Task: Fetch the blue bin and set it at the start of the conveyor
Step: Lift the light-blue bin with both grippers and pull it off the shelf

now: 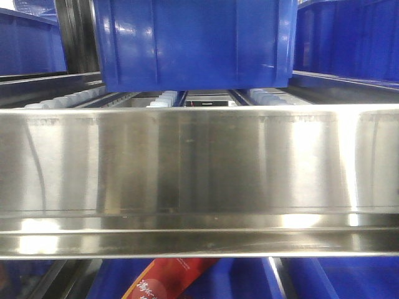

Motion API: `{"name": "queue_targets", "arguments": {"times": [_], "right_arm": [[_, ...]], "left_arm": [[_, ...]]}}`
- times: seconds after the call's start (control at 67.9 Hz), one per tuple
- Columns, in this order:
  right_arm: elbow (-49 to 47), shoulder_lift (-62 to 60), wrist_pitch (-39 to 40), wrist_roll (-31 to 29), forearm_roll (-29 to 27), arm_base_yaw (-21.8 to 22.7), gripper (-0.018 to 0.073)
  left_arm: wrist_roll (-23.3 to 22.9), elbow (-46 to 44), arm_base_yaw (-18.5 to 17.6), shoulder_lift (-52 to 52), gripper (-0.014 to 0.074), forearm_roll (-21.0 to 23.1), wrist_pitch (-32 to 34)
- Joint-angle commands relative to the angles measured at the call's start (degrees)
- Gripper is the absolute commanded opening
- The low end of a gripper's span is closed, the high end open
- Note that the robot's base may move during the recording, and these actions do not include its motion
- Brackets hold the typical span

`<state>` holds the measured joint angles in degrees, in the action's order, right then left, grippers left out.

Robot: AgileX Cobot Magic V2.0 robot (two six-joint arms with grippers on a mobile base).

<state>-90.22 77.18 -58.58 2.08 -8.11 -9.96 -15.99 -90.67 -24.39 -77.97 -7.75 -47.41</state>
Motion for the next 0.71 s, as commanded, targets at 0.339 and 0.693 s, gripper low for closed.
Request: {"name": "queue_targets", "arguments": {"times": [0.339,0.693], "right_arm": [[-0.6,-0.8,1.7,-1.5,-0.6,0.1,-0.0151],[-0.6,-0.8,1.7,-1.5,-0.6,0.1,-0.0151]], "left_arm": [[0.7,-0.4,-0.3,0.8,-0.0111,0.5,13.3],[0.7,-0.4,-0.3,0.8,-0.0111,0.5,13.4]]}}
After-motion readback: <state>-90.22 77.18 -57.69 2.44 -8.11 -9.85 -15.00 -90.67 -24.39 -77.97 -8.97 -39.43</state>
